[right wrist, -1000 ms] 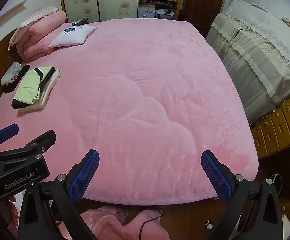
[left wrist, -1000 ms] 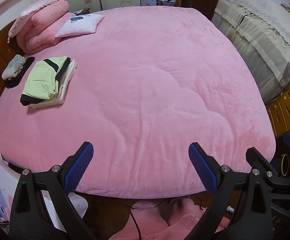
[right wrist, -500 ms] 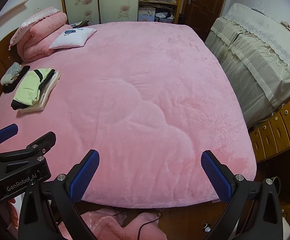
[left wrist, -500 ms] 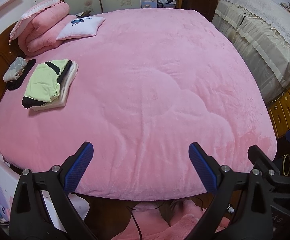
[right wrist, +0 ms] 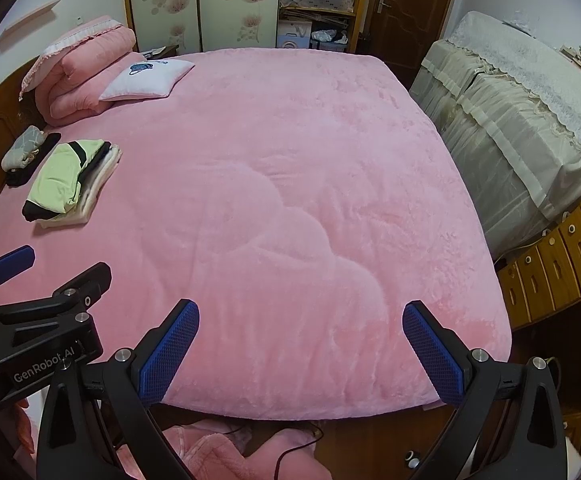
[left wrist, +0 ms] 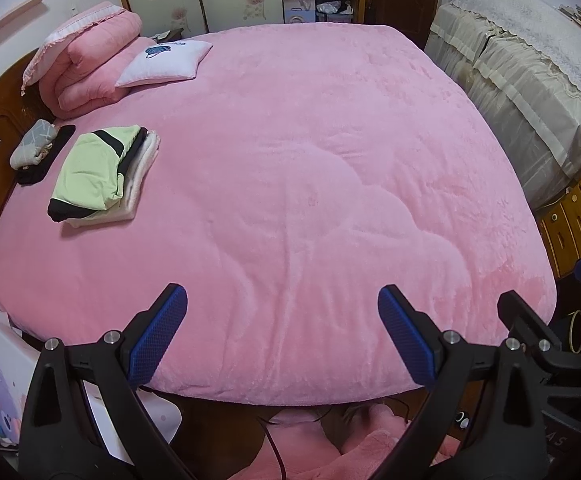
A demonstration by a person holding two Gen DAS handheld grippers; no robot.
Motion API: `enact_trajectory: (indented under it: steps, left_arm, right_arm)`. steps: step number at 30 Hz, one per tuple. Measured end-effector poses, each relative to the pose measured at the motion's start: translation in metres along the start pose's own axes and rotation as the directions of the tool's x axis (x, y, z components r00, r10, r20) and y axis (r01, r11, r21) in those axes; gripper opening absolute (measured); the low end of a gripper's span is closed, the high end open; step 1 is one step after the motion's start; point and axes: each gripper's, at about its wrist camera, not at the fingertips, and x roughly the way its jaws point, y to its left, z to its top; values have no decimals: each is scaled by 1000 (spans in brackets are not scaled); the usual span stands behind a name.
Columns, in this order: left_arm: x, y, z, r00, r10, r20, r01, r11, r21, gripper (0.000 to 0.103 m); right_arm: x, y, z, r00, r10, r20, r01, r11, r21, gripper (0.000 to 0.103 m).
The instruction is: Fold large clothes
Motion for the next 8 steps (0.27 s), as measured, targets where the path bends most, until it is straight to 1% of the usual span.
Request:
enact_trajectory:
  steps: [5, 8]
  left_arm:
    - [-3, 0, -2, 1000, 1, 4, -1, 1000, 1, 95]
    - [-4, 0, -2, 1000, 13, 7, -13, 1000, 1, 95]
  right_arm:
    - [-2, 0, -1, 1000, -2, 3, 2, 1000, 1, 103]
    - [-2, -1, -1, 1000, 0, 2, 0, 1000, 0, 103]
